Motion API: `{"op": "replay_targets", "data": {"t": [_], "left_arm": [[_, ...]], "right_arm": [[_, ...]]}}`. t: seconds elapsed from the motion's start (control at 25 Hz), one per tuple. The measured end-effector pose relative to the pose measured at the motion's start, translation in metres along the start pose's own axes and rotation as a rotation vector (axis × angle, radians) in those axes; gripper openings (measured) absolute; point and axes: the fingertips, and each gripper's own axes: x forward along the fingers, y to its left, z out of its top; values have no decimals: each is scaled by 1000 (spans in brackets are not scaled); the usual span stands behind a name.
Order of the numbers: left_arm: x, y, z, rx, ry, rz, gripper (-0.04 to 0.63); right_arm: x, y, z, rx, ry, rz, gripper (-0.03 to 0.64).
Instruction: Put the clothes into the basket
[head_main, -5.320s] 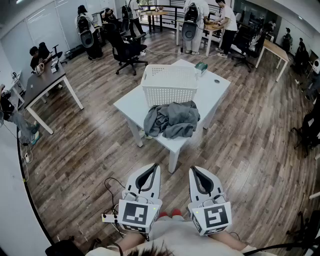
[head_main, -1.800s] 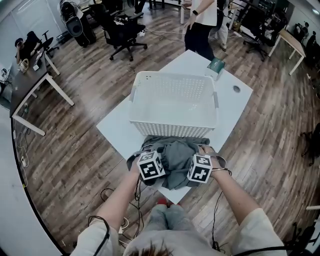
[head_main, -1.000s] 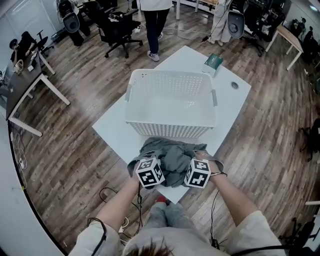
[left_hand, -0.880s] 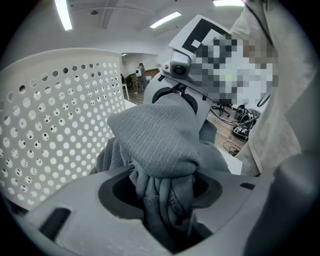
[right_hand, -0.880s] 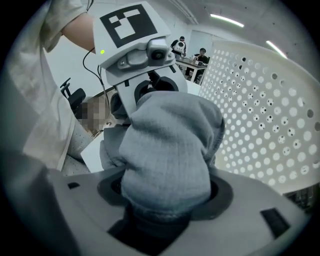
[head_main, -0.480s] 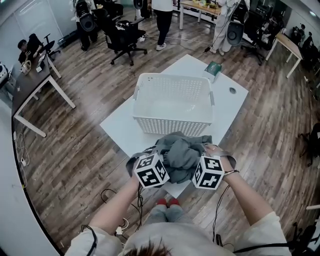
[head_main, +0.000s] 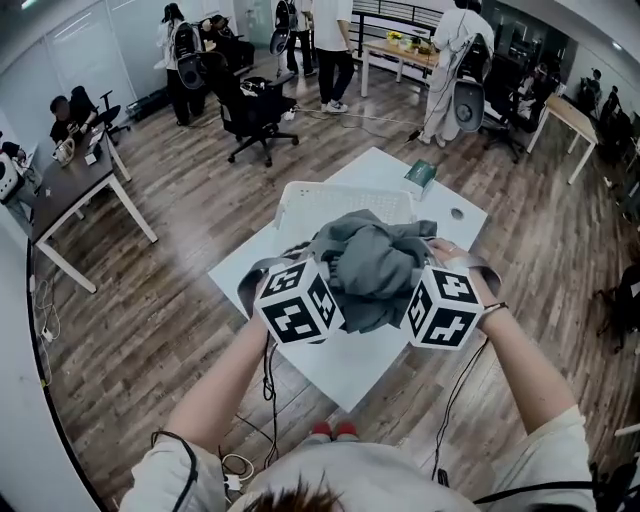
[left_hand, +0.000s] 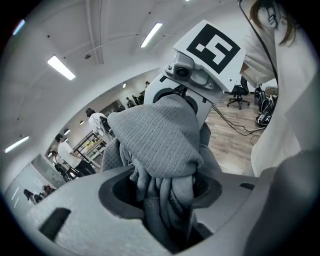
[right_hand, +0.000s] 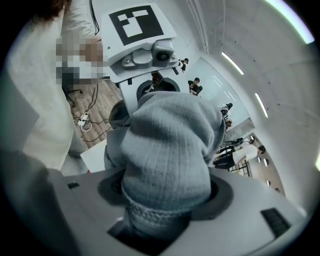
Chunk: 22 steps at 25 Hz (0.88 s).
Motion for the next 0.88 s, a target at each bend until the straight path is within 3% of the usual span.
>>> {"op": "replay_targets", "data": {"t": [0.24, 0.4, 0.56, 0.68, 0.88], "left_arm": [[-11, 96, 30, 75, -12, 122, 230], [11, 151, 21, 79, -5, 170, 230], [64, 162, -25, 26, 32, 107, 232], [108, 146, -66, -6, 91, 26, 232], [147, 120, -118, -85, 186, -39, 252]], "right_arm": [[-8, -98, 10, -38, -1, -139, 305], [24, -148, 4, -32, -3, -164, 305], [91, -145, -20, 19, 4, -83, 305], [142, -118, -41, 76, 20, 8, 305], [190, -79, -59, 198, 36, 136, 341]]}}
